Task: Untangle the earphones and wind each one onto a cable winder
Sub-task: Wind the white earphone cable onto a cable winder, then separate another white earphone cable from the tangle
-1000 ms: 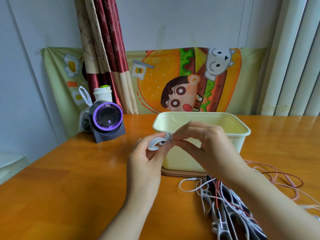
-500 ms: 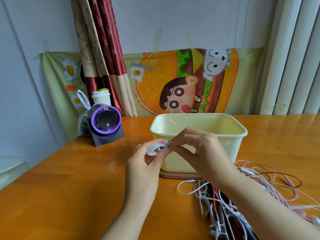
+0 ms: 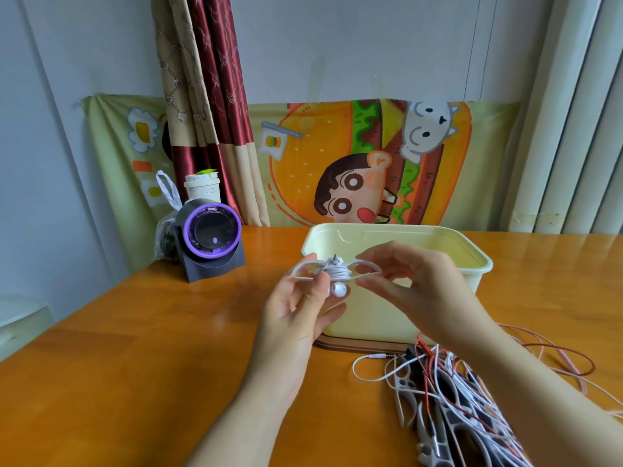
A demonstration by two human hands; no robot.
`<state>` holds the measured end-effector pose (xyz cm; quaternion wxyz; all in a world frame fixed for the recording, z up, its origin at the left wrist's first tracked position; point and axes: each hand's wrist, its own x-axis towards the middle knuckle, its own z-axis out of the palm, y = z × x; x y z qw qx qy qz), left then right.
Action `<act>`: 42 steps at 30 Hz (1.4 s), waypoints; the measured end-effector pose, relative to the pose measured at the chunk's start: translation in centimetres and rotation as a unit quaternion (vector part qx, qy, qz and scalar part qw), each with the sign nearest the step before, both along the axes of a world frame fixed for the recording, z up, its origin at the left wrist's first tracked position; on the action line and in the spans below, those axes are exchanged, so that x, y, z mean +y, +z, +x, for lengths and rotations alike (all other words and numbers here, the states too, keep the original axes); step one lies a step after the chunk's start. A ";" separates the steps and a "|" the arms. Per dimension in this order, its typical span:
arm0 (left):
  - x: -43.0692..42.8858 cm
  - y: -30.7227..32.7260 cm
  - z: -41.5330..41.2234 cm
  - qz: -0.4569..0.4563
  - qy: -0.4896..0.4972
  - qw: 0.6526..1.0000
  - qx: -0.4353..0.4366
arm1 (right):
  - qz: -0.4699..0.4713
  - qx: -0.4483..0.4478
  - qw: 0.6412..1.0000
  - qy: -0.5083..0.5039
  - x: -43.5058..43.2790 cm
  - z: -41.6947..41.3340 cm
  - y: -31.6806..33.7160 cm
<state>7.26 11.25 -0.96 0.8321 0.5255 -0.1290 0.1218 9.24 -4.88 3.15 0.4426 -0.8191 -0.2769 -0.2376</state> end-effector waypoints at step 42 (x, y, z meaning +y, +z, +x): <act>-3.6 0.5 -2.0 0.501 0.149 0.852 0.004 | -0.353 0.263 0.892 -0.107 -16.9 -10.5 -0.9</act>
